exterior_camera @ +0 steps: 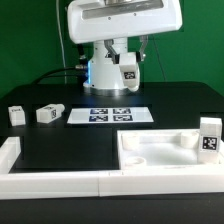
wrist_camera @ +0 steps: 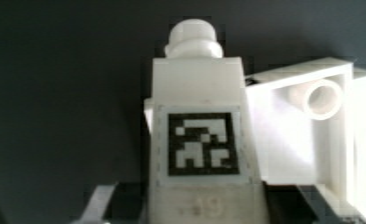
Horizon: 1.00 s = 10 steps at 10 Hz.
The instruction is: Assemble square table
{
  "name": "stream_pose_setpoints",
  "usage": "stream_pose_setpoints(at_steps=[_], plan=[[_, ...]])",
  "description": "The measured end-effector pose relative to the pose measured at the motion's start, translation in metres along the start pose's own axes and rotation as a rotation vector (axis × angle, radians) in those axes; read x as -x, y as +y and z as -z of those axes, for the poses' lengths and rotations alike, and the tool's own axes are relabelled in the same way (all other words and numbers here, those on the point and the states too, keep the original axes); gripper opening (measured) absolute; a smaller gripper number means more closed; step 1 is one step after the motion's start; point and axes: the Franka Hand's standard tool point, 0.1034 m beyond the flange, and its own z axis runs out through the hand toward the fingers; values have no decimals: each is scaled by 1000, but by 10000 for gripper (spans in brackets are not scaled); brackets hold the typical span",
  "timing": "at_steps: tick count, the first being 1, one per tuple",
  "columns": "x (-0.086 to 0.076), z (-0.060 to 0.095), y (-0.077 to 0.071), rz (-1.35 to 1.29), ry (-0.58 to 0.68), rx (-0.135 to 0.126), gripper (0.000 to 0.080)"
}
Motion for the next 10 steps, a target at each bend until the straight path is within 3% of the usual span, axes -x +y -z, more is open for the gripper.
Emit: stream_pose_setpoints(at_steps=[2,3,4,6,7,8,10], plan=[[-9,1,2,12,182,11,291],[-22,2,5,11,230,18,291],[-50,6,5,1,345,24,291],[-87,17,-26,11,543,8,291],[-88,17,-24,29,627,25,291],[-78,3,-20,29,578,34,291],[-77,1,-22,32,561,33,291]])
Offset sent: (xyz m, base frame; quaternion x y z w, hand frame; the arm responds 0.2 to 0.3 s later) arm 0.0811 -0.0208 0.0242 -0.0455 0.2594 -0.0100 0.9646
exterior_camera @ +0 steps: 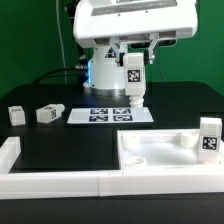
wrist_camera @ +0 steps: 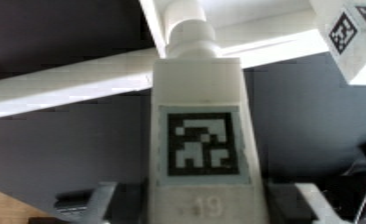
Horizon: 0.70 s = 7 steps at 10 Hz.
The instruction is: Assemble square table
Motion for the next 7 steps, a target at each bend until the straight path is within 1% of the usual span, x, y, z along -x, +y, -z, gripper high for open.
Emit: stream_pose_setpoints(at_steps=[1,2,3,4,5,6,7], plan=[[2,-3,2,17,-2,4,291],[12,-14,6,61,-19,18,291],[6,-25,10,65,-26,26,291],[-4,-32,15,63,-11,32,291],[-9,-43,18,58,-7,39,291],[-10,-53,17,60,-8,40,291],[-12,-59,15,56,-10,40,291]])
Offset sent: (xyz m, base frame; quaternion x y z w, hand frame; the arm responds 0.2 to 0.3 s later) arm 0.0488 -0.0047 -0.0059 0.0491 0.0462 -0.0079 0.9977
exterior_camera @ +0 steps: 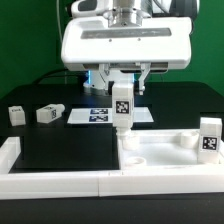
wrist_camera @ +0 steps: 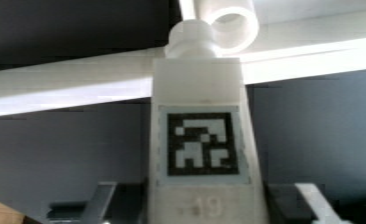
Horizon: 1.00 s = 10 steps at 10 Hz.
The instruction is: Assemble square table
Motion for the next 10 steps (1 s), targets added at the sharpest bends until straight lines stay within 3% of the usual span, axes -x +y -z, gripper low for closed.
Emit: stream_pose_setpoints(at_steps=[4,10], plan=[[-12,-19,-11,-7,12,-3,291],[4,-32,-22,11,-14,-7,291]])
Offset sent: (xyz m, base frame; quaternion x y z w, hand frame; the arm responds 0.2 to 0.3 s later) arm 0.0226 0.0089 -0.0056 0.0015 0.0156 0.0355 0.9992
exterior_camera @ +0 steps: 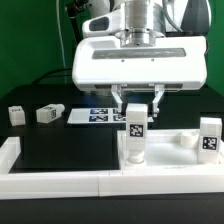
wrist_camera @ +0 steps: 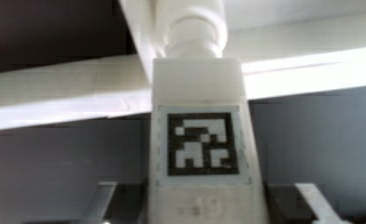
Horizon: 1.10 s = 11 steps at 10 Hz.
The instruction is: Assemble square table
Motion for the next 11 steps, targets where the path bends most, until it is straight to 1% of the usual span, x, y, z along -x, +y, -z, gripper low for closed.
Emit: stream_pose_setpoints(at_steps=[2,5,6,7,8,9,10,11], plan=[[7,-4,-1,-5,-11,3,291],[8,-6,0,-4,-10,5,291],[10,-6,0,-4,-17,5,371],[10,-6,0,-4,-17,5,371],[10,-6,0,-4,-18,6,507],[10,-6,0,-4,-18,6,619],[10,-6,0,-4,-18,6,640],[10,-6,0,-4,-18,6,640]])
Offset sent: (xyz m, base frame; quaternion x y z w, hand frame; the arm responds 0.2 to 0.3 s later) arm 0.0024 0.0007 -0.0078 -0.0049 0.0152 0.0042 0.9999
